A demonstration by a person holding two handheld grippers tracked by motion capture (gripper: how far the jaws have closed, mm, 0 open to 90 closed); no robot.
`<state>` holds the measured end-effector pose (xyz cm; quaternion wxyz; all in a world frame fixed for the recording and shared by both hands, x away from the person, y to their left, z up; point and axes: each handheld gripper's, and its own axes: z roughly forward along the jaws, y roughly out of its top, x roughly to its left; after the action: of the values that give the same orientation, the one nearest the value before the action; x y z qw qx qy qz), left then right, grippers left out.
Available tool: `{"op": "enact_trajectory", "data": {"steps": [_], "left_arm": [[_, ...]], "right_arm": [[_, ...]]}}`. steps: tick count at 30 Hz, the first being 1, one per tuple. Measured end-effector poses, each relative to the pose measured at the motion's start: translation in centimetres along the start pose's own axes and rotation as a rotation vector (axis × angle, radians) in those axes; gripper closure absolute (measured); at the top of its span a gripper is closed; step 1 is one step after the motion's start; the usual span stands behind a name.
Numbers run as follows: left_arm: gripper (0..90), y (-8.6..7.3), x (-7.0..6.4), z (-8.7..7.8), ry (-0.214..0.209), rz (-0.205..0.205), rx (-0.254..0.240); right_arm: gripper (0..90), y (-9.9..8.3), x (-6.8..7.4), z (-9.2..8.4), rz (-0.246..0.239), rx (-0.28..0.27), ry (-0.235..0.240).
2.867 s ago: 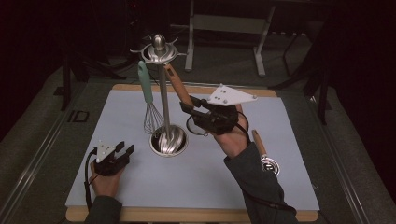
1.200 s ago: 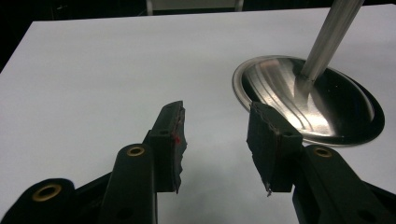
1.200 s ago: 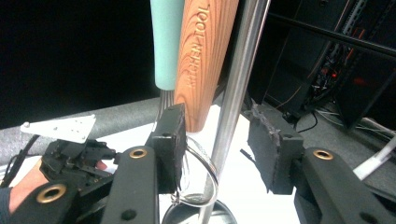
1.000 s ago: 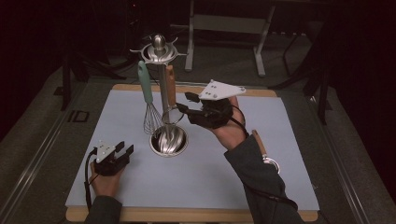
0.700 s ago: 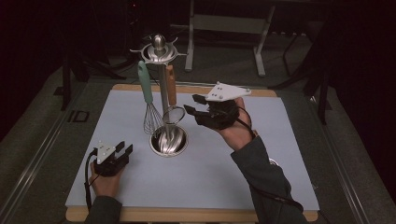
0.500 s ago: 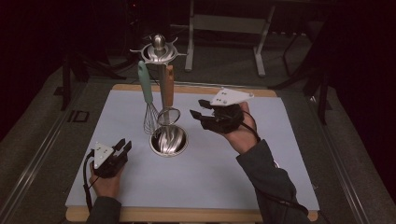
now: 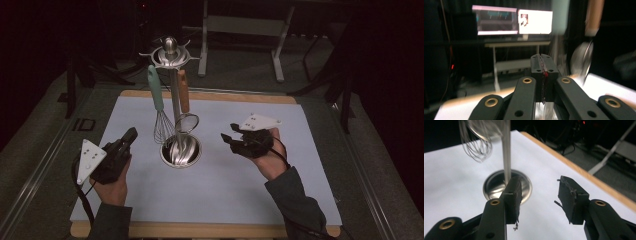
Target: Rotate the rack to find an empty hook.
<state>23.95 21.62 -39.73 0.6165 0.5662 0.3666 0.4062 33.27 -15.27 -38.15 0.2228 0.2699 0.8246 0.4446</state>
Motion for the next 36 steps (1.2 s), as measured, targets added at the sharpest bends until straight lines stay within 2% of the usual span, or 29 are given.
{"op": "enact_trajectory", "data": {"steps": [3, 5, 6, 8, 13, 18, 26, 36], "left_arm": [[89.9, 1.9, -0.2, 0.9, -0.021, -0.016, -0.052], [89.9, 2.6, -0.4, 1.1, -0.028, -0.020, -0.069], [89.9, 3.8, -0.7, 1.6, -0.045, -0.024, -0.102], [89.9, 5.1, -1.1, 2.1, -0.061, -0.016, -0.129], [89.9, 7.5, -1.8, 3.2, -0.097, -0.006, -0.175], [89.9, 9.3, -2.1, 4.3, -0.098, 0.002, -0.202], [89.7, 10.6, -2.3, 6.2, -0.078, 0.034, -0.185], [89.8, 10.7, -1.8, 6.5, -0.076, 0.042, -0.169]], "right_arm": [[53.4, -1.6, -0.5, 0.2, 0.065, 0.002, 0.013], [53.3, -2.6, -0.6, 0.4, 0.091, 0.004, 0.020], [53.2, -3.1, -0.6, 0.4, 0.103, 0.008, 0.022], [53.2, -4.2, -0.7, 0.4, 0.120, 0.011, 0.019], [53.2, -6.4, -1.0, 0.0, 0.157, 0.031, 0.009], [53.2, -7.6, -1.6, -0.6, 0.201, 0.026, 0.001], [53.1, -8.1, -1.8, -0.8, 0.212, 0.026, -0.004], [53.0, -8.3, -1.9, -0.8, 0.213, 0.036, -0.009]]}}
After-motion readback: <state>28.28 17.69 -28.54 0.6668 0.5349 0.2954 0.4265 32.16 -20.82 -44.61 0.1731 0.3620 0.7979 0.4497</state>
